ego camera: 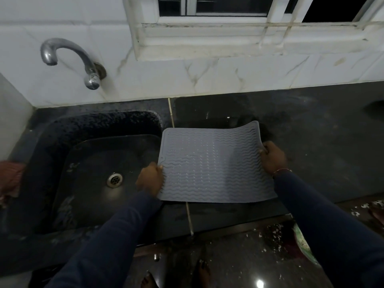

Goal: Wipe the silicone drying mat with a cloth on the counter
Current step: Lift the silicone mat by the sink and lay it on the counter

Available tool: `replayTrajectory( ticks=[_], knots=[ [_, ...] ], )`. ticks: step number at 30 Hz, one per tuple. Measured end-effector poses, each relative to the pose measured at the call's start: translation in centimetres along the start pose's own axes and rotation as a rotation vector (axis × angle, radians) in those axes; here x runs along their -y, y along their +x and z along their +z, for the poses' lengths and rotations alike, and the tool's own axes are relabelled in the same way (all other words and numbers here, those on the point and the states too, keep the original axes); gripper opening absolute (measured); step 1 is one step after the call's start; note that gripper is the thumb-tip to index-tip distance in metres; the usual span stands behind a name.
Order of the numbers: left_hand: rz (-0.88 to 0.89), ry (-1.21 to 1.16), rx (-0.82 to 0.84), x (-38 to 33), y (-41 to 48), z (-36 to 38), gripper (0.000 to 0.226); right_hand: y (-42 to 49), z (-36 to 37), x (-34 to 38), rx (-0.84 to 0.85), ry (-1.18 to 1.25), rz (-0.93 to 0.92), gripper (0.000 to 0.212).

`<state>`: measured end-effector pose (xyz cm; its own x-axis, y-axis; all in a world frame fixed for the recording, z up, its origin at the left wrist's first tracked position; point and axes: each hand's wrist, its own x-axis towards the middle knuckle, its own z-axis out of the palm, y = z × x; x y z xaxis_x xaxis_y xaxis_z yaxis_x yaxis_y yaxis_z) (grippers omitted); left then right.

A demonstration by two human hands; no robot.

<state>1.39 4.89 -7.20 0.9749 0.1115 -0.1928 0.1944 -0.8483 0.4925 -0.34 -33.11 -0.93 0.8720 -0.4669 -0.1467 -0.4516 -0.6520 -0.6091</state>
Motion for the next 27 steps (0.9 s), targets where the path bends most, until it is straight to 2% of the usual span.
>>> replayTrajectory(
  ticks=[8,11,14,17,20,22,24,25,27],
  knots=[
    [-0.043,-0.141,-0.099,5.9,-0.8,-3.4,0.035,-2.9,2.0,7.8,0.036,0.103,-0.171,0.013],
    [-0.020,-0.133,-0.001,8.2,-0.8,-4.6,0.034,-3.7,2.7,10.8,0.031,0.102,-0.264,0.011],
    [0.009,0.000,0.124,7.8,-0.2,-7.2,0.031,-4.6,2.9,13.7,0.046,0.098,-0.345,0.011],
    [0.282,0.035,-0.022,4.0,1.1,-11.2,0.025,-5.7,2.3,16.7,0.031,0.078,-0.447,0.010],
    [0.657,0.008,-0.126,-2.5,2.3,-15.7,0.047,-6.9,1.1,19.8,0.021,0.031,-0.568,0.014],
    [0.877,0.120,-0.187,-6.5,2.9,-18.4,0.065,-7.9,0.6,22.3,0.016,-0.006,-0.659,0.015],
    [0.987,0.304,-0.243,-8.9,3.5,-20.5,0.074,-8.7,0.6,24.7,0.014,-0.067,-0.735,0.015],
    [1.012,0.379,-0.270,-9.3,3.9,-21.5,0.070,-9.2,0.7,26.1,0.012,-0.105,-0.777,0.015],
    [1.032,0.445,-0.304,-8.9,4.4,-23.2,0.045,-9.9,1.3,28.6,0.009,-0.159,-0.865,0.017]
  ],
)
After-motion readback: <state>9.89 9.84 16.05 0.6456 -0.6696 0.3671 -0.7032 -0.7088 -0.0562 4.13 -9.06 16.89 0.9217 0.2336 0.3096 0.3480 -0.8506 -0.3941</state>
